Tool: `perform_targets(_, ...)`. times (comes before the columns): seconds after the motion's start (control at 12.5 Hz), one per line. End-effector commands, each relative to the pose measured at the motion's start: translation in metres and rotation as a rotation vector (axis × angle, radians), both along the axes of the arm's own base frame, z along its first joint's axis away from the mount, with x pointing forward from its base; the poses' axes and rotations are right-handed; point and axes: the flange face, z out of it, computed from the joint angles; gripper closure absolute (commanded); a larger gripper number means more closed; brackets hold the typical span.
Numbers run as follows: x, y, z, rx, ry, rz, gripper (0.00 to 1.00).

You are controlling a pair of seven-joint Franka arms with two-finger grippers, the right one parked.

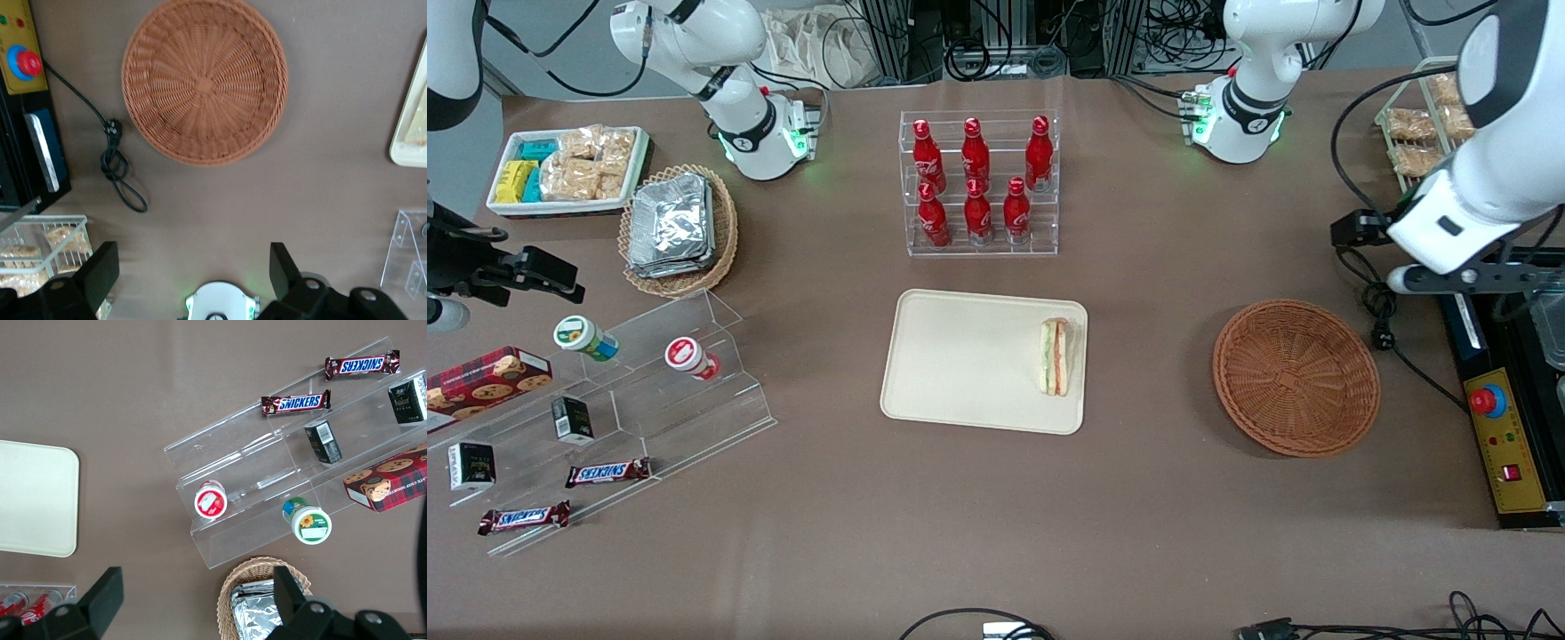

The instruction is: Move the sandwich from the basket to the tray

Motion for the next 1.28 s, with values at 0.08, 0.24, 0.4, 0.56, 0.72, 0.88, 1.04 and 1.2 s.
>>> perform_targets(0.08,0.017,0.010,0.025,-0.033,-0.106,-0.016,0.00)
perform_targets(0.24,0.020,0.010,0.026,-0.034,-0.109,-0.016,0.00)
perform_targets(0.4,0.013,0.010,0.025,-0.029,-0.089,-0.014,0.00)
perform_targets(0.56,0.007,0.010,0.021,-0.026,-0.080,-0.014,0.00)
perform_targets(0.72,0.007,0.010,0.021,-0.027,-0.080,-0.015,0.00)
perform_targets(0.88,0.007,0.011,0.020,-0.026,-0.075,-0.014,0.00)
perform_targets(1.04,0.005,0.009,0.016,-0.025,-0.067,-0.016,0.00)
perform_targets(1.2,0.001,0.009,0.014,-0.023,-0.066,-0.017,0.00)
